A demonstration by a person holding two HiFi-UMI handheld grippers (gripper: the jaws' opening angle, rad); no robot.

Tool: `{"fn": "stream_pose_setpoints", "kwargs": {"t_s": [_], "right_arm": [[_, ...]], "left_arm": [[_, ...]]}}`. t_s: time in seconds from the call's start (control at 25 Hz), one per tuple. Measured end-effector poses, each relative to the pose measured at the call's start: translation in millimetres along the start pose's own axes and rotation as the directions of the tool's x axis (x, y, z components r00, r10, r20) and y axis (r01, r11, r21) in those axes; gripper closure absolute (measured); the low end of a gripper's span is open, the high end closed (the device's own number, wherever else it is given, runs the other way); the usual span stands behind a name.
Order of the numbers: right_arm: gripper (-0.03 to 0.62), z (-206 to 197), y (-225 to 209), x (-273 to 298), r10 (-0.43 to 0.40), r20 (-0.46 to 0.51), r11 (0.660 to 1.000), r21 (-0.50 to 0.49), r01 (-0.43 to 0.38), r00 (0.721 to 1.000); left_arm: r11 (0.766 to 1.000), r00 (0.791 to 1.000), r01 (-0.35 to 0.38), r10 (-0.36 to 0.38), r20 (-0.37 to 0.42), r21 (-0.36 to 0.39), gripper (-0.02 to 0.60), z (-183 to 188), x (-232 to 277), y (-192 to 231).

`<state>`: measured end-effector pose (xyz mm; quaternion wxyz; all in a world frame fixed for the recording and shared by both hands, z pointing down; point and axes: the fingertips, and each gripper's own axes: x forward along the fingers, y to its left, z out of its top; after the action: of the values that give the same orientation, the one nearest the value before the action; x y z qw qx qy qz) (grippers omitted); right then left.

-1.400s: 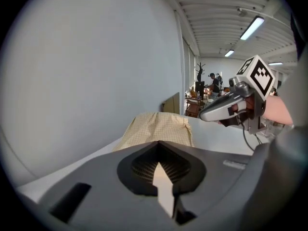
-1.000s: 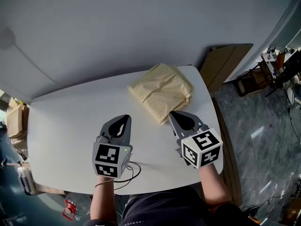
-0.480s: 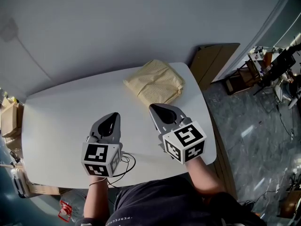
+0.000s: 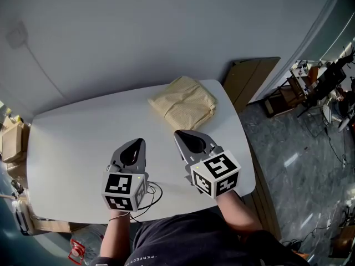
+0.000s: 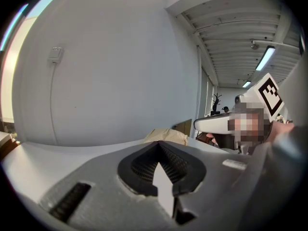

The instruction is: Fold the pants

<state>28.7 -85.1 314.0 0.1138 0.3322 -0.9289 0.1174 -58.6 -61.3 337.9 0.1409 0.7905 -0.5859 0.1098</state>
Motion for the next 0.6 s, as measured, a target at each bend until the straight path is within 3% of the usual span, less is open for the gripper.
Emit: {"fn": "stream_pose_setpoints", "kwargs": {"t_s": [0.6], "right_arm": [[0.594, 1.8, -0.7, -3.1, 0.01, 0.019, 0.998, 0.064, -0.011, 1.0]], "left_arm": [[1.0, 1.0, 0.0, 0.0, -0.006, 0.014, 0.581, -1.9, 0.9, -3.9]]}}
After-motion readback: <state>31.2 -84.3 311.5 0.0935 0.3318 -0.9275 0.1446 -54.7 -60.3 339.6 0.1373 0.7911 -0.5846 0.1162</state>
